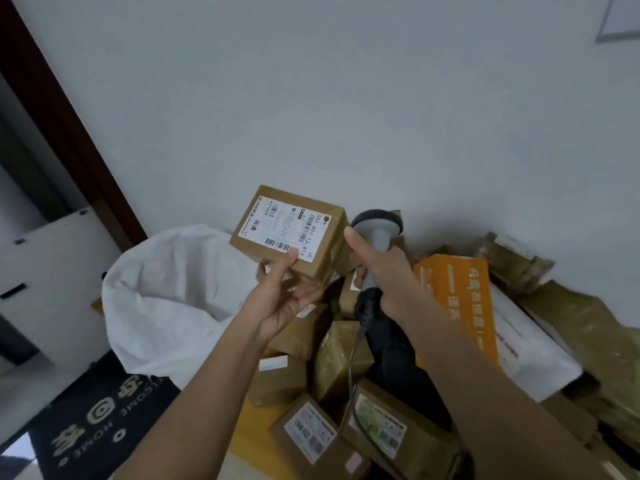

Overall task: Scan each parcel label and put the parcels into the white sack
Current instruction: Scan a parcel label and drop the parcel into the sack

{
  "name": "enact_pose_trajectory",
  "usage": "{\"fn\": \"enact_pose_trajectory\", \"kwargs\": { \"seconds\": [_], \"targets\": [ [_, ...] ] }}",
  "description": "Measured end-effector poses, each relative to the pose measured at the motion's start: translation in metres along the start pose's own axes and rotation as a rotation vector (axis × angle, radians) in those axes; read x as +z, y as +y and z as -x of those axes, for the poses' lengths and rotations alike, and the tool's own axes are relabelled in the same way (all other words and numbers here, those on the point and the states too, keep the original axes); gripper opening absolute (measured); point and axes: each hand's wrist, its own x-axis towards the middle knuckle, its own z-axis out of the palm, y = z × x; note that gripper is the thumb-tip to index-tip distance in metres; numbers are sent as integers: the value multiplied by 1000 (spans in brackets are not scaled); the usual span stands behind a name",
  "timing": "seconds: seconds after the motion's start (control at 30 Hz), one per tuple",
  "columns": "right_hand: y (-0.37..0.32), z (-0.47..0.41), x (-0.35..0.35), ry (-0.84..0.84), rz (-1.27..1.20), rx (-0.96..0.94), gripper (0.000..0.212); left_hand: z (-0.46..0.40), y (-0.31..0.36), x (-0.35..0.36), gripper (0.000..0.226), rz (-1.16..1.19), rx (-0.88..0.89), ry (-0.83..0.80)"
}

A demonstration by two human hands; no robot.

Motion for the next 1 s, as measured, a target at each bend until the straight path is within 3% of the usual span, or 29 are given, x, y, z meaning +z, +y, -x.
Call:
{"fn": "enact_pose_trajectory", "kwargs": {
  "seconds": [0.13, 0.2, 0.27, 0.4, 0.53, 0.63, 0.7, 0.8, 1.0],
  "targets": [
    [9, -25, 13, 41, -36, 18, 81, -21, 0, 3, 83, -74, -42, -62],
    [13, -32, 20, 12, -119, 10, 90, -24, 4, 4, 56, -103, -65, -108],
    [17, -37, 27, 2, -155, 8, 84, -29, 7, 2, 38, -137, -102, -166],
    [17, -46, 37, 60, -43, -17, 50, -50, 30, -26, 77, -230, -169, -276],
    [7, -50, 42, 44, 125, -71, 43, -75, 82, -66, 121, -377, -66, -50],
    [1, -50, 44, -35, 382, -96, 64, -88, 115, -94, 138, -797, -41, -116],
    [1, -48, 48, -93, 477, -67, 85, -92, 122, -100, 126, -988, -128, -309],
    [0, -43, 54, -182, 494, -66, 67, -94, 115, -98, 104, -1040, -287, -571],
    [-2, -44, 48, -274, 667, -16, 64, -87, 93, -96, 59, -1146, -284, -649]
  ]
}}
